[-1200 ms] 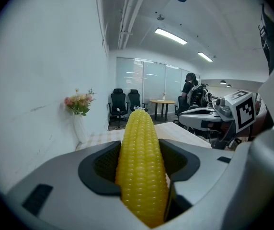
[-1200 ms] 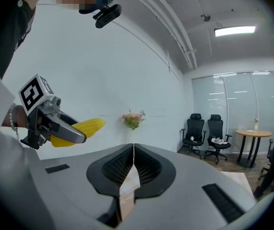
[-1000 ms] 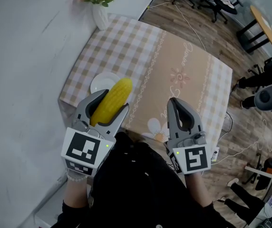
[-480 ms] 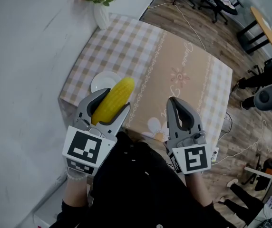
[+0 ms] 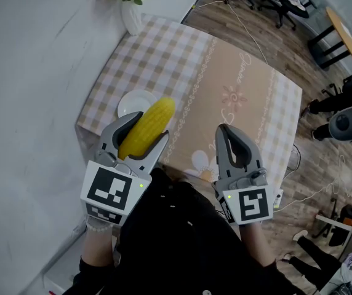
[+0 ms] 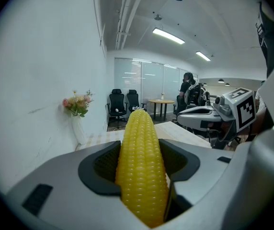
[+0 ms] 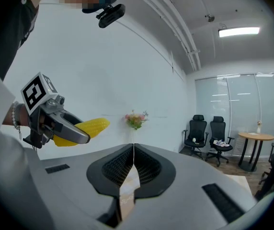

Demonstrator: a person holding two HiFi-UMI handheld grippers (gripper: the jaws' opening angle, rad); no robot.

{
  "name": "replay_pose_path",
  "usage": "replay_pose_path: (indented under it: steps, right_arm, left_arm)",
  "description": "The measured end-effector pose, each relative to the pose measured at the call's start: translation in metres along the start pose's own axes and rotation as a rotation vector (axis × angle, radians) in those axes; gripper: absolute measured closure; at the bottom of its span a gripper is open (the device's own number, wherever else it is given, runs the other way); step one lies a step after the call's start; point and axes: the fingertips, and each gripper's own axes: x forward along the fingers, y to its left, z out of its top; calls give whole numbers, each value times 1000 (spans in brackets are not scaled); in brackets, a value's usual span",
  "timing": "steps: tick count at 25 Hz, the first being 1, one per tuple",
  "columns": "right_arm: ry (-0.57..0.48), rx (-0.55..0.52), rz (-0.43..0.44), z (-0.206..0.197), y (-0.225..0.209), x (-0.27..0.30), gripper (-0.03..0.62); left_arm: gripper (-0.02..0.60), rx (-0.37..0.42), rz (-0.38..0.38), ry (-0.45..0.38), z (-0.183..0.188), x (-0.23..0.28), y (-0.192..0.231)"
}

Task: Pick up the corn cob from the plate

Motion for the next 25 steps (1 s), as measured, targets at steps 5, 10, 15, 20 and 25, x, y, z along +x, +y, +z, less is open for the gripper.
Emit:
replay_pose_path:
  steps: [5,10,15,20,25]
  right_arm:
    - [3,-3,0,-1,-1,1,553]
    - [7,3,-5,-2,-3,2,553]
    - [8,6,-7,-3,-5,2,553]
    - [12,7,-9,-5,-5,3,553]
    - [14,7,-7,-6,-5,3,553]
  left_arm:
    - [327,1,0,2,0,1,0]
    - [325,5,-7,4,1,5,0]
    - [325,7,-11,10,1,7,-1]
    - [325,7,-14,14,-1,8,-2]
    - [325,9,-17,18,-3,9,-2]
